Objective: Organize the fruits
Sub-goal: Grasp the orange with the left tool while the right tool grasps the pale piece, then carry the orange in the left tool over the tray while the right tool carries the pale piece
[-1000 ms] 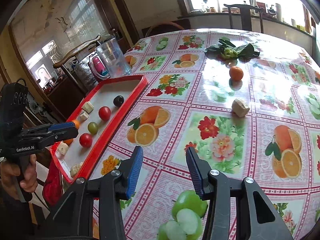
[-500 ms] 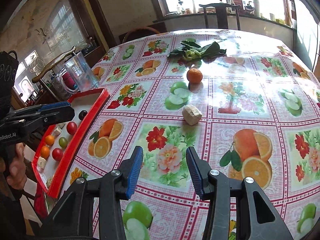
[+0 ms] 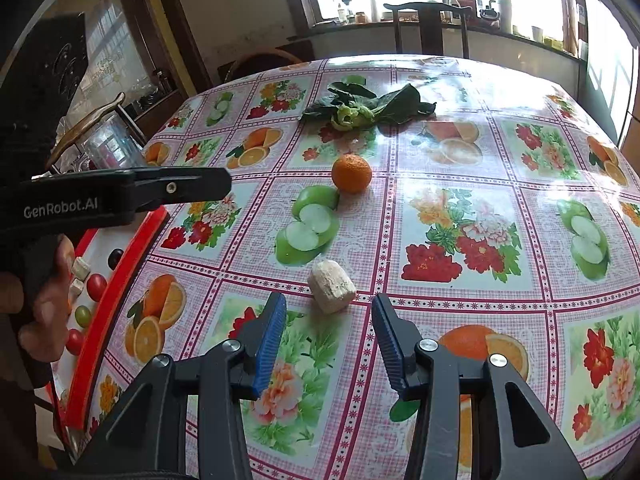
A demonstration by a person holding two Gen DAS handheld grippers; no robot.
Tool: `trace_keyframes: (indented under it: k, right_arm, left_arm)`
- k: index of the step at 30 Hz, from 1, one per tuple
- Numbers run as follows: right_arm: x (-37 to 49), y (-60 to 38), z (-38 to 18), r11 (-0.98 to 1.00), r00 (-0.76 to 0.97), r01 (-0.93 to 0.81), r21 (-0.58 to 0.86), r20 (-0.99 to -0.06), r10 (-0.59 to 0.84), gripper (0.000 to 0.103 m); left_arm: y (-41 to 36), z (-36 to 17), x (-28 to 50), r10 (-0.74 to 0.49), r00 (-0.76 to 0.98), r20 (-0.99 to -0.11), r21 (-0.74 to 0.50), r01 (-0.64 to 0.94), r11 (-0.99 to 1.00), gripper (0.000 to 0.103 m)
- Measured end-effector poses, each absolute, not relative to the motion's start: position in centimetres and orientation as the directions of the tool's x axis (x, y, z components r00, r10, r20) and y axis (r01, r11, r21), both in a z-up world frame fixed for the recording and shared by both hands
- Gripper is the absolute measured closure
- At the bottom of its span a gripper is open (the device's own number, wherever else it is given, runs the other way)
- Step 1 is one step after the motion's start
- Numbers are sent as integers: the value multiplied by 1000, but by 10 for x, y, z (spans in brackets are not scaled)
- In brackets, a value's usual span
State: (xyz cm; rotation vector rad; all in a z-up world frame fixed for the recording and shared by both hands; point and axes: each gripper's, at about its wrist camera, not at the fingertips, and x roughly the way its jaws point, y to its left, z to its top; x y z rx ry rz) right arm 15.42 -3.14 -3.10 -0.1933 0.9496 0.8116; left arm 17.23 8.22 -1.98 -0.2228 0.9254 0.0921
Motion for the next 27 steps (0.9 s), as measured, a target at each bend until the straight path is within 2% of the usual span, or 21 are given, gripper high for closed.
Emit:
trace_keyframes:
  k: [11, 12, 13, 16, 18, 20, 21, 27]
  right_arm:
    - [165, -15, -43, 677, 313, -719, 157, -797, 517, 59]
    - [166, -14, -43, 676, 318, -721, 150, -796, 515, 64]
    - [166, -13, -43, 673, 319, -725, 145, -796, 514, 75]
    - [165, -16, -42, 668, 311, -728, 156, -793, 524, 76]
    - [162, -19, -40, 666, 311, -728, 163, -788, 532, 76]
    - [158, -26, -36, 666, 310, -726, 174, -781, 542, 76]
    - [156, -30, -34, 666, 310, -724, 180, -777, 547, 76]
    - [149, -51, -27, 680, 317, -701, 214, -761, 566, 76]
  left_arm:
    - [83, -60, 252, -97, 550, -829, -222, -166, 961, 54]
    - [82, -65, 258, -101, 543, -834, -226, -168, 960, 54]
    - [81, -68, 262, -117, 541, -833, -240, -163, 957, 53]
    - [73, -73, 270, -139, 547, -825, -251, -134, 959, 53]
    - [65, -73, 271, -132, 546, -827, -226, -109, 968, 58]
    - [61, -73, 271, -160, 544, -824, -242, -82, 967, 73]
    - [60, -74, 271, -171, 541, -824, -248, -73, 966, 75]
    - [58, -74, 262, -163, 543, -824, -235, -66, 970, 78]
